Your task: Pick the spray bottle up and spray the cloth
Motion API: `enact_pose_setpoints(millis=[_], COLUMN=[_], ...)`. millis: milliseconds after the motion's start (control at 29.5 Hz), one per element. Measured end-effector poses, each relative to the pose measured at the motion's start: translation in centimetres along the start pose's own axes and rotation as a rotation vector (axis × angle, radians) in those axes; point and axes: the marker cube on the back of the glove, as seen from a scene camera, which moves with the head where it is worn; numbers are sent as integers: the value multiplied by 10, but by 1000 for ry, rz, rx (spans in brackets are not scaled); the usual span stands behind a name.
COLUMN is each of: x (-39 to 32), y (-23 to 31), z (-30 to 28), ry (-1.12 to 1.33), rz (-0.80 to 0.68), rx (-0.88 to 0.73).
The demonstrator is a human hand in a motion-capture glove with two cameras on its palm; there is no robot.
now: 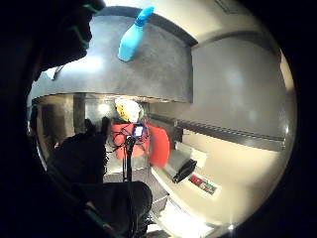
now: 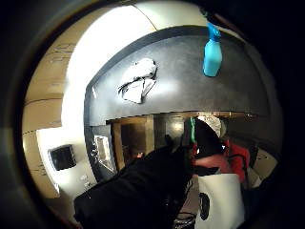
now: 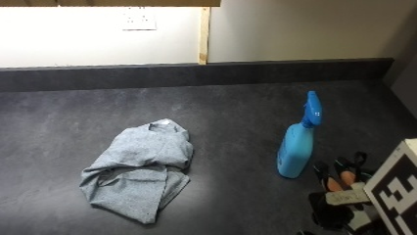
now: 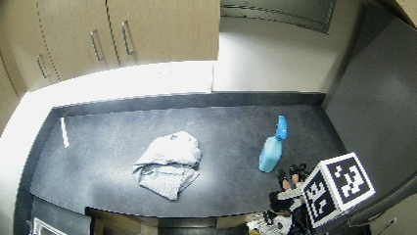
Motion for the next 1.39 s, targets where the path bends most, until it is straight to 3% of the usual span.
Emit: enact_pose_setpoints(millis=[203,575,711,914,1387], x=[-3,9,9,-1,-51], y=[0,-14,-17,-25,-47], z=[13,68,91,123,155], ry=[-163,-1057,-1287,-1343,-1335], rz=[22,223,310,384,343], rx=[65,388,436,321,156])
